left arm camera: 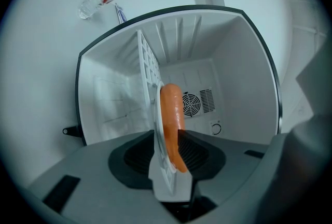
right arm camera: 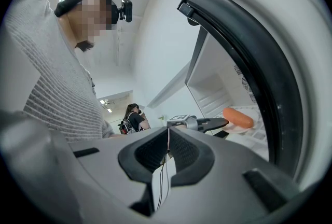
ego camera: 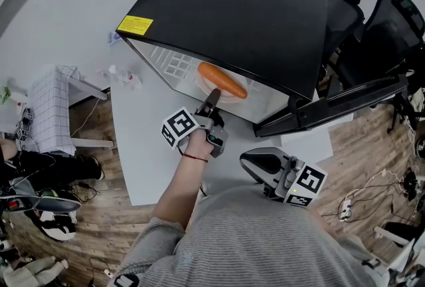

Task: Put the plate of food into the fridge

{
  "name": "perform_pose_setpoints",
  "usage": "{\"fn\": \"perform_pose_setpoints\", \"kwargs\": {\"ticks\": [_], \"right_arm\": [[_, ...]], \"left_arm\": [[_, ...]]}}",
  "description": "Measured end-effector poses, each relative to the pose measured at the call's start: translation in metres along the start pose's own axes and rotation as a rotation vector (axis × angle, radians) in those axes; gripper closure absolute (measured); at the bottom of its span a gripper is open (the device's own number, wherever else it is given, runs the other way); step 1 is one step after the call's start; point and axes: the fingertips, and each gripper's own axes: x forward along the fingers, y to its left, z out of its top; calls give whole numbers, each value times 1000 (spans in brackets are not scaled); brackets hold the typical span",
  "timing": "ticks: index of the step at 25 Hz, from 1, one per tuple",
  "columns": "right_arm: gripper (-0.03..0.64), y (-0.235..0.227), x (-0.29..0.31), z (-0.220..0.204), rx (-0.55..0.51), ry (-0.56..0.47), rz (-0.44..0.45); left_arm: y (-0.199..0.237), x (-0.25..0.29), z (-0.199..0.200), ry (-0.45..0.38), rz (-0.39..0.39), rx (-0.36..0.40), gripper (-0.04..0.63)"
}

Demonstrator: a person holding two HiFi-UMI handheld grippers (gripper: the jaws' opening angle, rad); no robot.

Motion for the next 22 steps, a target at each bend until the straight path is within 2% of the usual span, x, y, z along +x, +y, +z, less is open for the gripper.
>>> {"fn": "perform_pose_setpoints", "kwargs": {"ticks": [16, 22], "right_arm": [[603, 2, -2, -1, -2, 6, 11], [603, 5, -3, -2, -4, 5, 20]], "left_arm": [[15, -20, -12, 12, 22, -7, 456], [18, -37, -26, 32, 28, 12, 456]]}}
